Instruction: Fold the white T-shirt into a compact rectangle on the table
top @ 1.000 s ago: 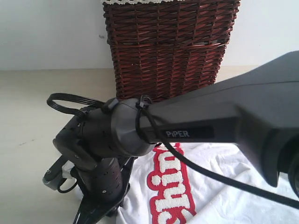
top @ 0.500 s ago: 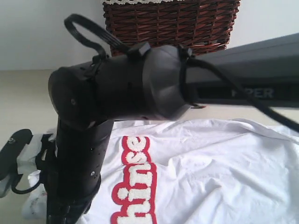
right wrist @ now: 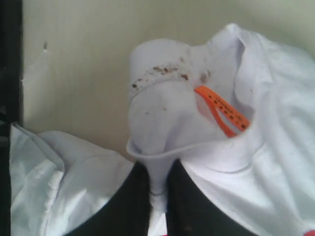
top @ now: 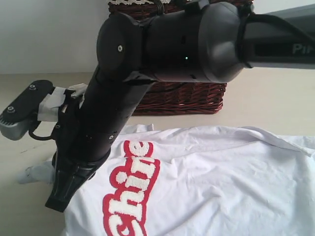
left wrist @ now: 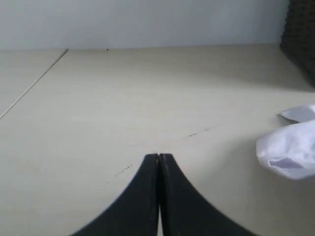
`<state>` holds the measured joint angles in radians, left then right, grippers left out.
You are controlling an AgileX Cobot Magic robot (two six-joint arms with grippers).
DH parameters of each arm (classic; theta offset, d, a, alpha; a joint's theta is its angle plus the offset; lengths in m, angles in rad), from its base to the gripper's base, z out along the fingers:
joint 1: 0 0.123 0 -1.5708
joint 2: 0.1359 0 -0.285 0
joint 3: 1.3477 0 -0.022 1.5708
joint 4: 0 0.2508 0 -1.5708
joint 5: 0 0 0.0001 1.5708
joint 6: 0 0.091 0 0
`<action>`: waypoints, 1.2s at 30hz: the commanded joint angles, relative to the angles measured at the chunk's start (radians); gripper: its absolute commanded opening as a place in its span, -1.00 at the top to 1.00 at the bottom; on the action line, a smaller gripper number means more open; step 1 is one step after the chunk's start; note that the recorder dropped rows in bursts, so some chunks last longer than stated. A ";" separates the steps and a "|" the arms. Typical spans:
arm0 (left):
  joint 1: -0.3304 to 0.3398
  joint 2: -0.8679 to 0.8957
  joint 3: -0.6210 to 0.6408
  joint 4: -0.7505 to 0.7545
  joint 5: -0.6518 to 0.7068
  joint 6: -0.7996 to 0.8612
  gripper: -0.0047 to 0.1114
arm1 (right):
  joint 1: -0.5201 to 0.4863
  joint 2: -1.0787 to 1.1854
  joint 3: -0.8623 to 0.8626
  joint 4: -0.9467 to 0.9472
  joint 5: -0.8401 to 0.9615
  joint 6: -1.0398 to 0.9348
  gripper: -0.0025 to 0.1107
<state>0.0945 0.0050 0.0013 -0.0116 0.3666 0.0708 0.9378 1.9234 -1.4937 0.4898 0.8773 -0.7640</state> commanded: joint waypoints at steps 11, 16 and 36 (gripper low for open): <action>-0.007 -0.005 -0.001 -0.002 -0.008 0.001 0.92 | -0.010 0.067 -0.001 -0.309 -0.246 0.437 0.40; -0.007 -0.005 -0.001 -0.002 -0.008 0.001 0.92 | -0.008 0.056 -0.001 -0.307 -0.091 0.419 0.08; -0.007 -0.005 -0.001 -0.002 -0.008 0.001 0.92 | 0.133 0.211 0.001 -0.294 0.035 0.226 -0.14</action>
<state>0.0945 0.0050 0.0013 -0.0116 0.3666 0.0708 1.0661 2.1200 -1.4937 0.3131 0.9461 -0.6300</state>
